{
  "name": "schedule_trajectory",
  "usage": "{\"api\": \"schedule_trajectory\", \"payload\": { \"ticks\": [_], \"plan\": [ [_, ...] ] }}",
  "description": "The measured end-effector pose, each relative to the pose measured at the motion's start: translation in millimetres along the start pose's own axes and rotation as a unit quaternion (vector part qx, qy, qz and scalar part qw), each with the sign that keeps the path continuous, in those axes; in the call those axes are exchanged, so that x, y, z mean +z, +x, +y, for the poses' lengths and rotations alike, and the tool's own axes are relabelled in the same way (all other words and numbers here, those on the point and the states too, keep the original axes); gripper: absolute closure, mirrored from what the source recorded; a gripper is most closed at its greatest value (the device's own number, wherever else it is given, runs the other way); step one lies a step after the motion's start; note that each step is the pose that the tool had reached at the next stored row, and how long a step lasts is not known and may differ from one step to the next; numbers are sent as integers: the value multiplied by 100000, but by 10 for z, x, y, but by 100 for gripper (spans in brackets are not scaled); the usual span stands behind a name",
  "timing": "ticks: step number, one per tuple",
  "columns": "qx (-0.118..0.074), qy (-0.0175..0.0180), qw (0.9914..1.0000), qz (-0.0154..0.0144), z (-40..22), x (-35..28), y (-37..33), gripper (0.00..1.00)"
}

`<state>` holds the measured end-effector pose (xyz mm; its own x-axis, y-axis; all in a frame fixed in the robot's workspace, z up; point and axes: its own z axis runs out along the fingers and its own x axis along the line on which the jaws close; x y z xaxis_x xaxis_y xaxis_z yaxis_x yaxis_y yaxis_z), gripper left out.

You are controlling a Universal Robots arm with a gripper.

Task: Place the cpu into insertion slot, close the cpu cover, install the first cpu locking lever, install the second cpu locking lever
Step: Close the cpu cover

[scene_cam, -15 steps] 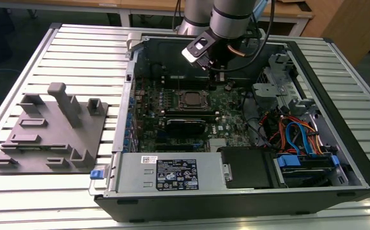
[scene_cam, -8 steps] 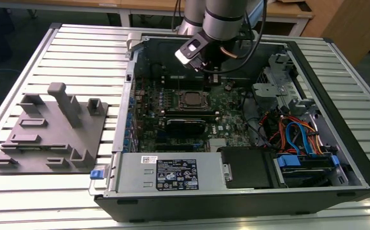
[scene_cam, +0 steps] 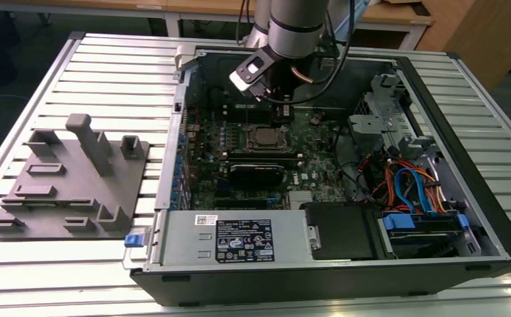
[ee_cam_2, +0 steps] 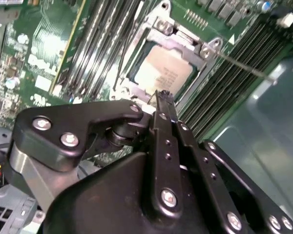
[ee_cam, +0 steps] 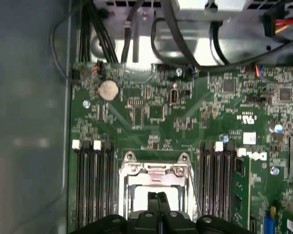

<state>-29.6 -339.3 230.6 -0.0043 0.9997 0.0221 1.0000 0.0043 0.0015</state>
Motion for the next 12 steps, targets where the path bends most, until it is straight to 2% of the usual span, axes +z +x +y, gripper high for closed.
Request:
{"api": "schedule_trajectory", "payload": {
  "ticks": [2, 8, 12],
  "plan": [
    [0, 6, 100000, -23, -30, 26, -1, 90],
    [-2, 1, 100000, -23, -189, 113, -2, 90],
    [1, 6, 100000, -28, -236, 144, -3, 90]
  ]
}}
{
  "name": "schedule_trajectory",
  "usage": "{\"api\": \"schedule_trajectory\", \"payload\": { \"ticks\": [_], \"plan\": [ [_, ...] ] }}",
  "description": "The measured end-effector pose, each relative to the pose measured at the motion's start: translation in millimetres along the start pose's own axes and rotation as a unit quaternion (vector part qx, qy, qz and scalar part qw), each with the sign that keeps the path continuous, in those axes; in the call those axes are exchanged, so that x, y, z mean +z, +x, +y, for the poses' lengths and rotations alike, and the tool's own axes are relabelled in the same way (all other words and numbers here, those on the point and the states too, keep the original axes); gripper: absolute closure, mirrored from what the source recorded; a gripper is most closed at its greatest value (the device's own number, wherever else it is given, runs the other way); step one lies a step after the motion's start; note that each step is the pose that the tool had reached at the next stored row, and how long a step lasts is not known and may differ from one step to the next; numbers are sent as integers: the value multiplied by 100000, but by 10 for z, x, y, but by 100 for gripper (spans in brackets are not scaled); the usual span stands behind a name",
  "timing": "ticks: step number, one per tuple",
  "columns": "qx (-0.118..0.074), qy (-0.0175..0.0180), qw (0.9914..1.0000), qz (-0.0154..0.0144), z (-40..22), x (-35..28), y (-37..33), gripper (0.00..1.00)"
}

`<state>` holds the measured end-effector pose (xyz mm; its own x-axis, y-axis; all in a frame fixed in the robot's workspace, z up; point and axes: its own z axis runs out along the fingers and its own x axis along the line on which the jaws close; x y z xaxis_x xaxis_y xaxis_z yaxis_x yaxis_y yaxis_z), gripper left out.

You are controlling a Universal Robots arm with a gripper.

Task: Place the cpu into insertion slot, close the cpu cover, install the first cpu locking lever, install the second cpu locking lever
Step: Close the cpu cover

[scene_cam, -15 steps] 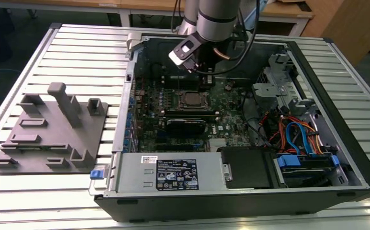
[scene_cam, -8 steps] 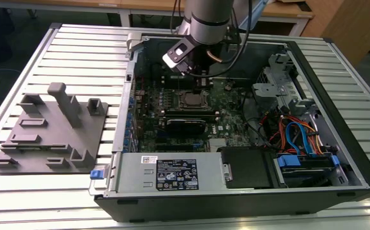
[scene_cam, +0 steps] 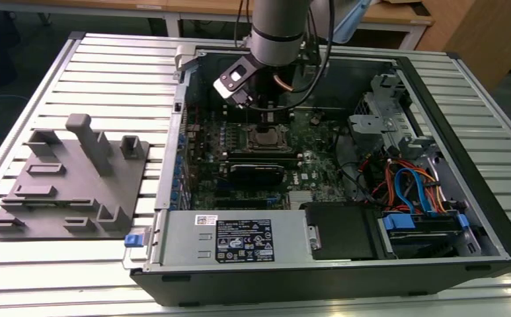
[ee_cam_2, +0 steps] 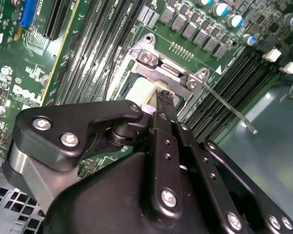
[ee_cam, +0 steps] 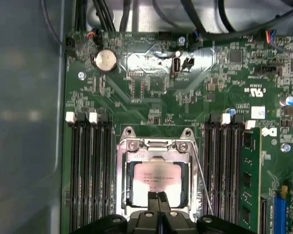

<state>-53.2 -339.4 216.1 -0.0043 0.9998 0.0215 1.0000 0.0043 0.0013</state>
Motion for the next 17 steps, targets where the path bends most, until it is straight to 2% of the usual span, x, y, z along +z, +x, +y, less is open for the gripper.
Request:
{"api": "schedule_trajectory", "payload": {
  "ticks": [14, 17],
  "plan": [
    [-16, -2, 100000, 4, -7, 1, 0, 90],
    [-163, 1, 100000, 9, -31, 30, -1, 90]
  ]
}}
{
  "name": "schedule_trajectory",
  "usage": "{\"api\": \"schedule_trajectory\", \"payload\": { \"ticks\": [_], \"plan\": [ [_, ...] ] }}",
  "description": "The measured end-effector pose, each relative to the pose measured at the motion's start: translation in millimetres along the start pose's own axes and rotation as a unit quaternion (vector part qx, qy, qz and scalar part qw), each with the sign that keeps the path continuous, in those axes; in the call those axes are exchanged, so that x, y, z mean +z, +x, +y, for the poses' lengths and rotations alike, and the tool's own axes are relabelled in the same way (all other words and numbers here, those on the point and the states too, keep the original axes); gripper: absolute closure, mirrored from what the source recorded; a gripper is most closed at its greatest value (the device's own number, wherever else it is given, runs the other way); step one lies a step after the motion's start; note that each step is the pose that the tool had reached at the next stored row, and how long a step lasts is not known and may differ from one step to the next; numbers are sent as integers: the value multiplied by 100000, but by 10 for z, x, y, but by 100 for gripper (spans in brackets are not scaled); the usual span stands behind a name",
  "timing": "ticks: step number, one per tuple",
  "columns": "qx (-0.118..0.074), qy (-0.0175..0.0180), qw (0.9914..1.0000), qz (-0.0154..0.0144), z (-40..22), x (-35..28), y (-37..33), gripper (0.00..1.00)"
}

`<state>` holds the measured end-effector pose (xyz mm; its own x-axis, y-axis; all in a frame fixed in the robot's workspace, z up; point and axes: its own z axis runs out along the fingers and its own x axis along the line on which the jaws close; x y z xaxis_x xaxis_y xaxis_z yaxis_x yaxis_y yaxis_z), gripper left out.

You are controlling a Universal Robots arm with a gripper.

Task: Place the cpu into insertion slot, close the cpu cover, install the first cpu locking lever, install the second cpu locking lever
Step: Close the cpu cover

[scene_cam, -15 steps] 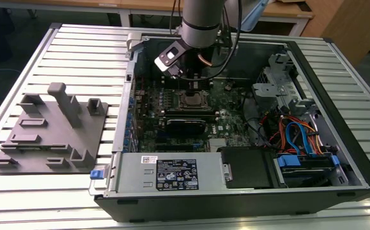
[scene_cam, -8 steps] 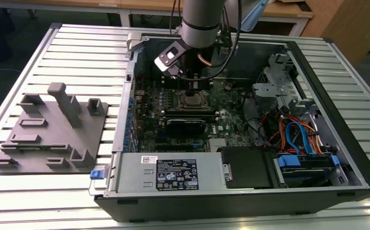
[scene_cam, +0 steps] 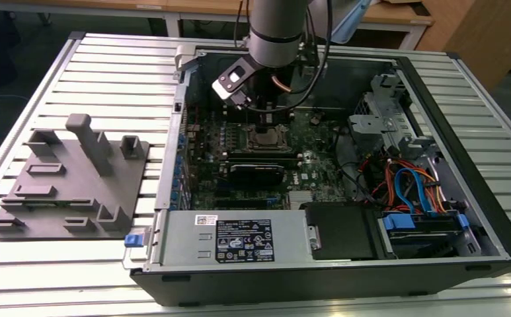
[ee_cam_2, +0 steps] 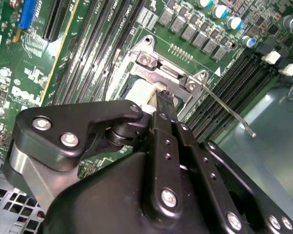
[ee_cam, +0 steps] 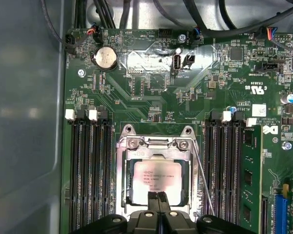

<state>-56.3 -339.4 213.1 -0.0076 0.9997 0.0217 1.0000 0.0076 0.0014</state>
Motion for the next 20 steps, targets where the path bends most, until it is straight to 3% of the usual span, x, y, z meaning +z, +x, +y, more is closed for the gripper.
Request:
{"api": "schedule_trajectory", "payload": {
  "ticks": [5, 10, 14, 18, 20],
  "plan": [
    [-108, 3, 100000, -2, -62, 86, -3, 90],
    [-124, 19, 100000, -22, -77, 141, -5, 90],
    [-121, -5, 100000, 8, -79, 140, -4, 90],
    [-122, 5, 100000, -2, -82, 59, -3, 90],
    [-124, -16, 100000, 11, -82, 57, -2, 90]
  ]
}}
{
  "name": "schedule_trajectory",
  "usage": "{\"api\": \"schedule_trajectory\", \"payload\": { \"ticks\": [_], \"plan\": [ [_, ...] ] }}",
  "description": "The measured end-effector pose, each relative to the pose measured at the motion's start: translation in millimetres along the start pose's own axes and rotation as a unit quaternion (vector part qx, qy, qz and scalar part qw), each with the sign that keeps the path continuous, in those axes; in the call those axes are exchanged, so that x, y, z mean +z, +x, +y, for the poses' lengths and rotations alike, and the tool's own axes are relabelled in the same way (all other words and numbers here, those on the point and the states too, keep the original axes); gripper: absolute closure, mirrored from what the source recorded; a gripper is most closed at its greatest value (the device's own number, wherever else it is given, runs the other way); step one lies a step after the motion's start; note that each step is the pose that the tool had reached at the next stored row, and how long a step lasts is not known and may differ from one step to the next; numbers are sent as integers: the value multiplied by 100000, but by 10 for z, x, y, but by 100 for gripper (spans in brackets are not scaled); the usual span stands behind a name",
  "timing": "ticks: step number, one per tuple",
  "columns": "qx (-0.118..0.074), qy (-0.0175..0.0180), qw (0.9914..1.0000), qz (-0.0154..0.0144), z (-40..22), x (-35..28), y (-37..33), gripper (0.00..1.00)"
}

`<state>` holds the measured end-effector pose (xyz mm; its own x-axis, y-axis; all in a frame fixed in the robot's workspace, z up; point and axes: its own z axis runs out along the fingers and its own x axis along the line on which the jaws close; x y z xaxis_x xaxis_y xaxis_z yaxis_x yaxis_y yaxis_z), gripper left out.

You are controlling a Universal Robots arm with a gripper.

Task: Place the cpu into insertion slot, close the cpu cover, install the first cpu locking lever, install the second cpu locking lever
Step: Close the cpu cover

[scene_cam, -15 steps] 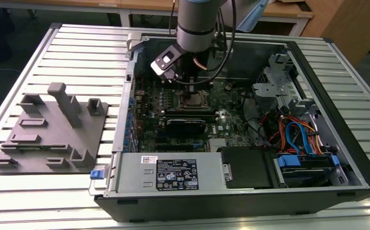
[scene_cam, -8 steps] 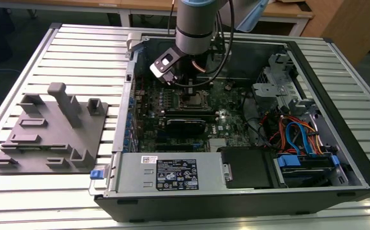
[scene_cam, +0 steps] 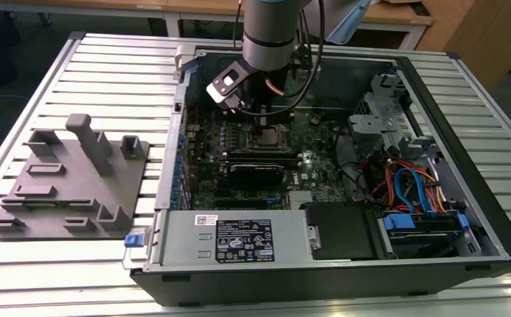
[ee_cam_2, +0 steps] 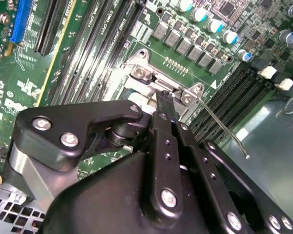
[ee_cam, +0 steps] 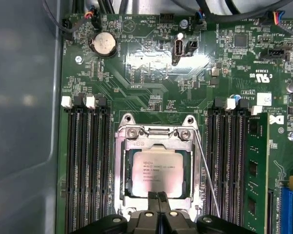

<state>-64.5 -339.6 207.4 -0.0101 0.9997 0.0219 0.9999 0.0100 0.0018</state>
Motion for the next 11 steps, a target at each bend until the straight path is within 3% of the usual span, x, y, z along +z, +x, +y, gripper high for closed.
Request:
{"api": "schedule_trajectory", "payload": {
  "ticks": [5, 11],
  "plan": [
    [7, -4, 100000, -9, 23, 3, -1, 90],
    [4, -3, 100000, -8, 131, 10, -2, 90]
  ]
}}
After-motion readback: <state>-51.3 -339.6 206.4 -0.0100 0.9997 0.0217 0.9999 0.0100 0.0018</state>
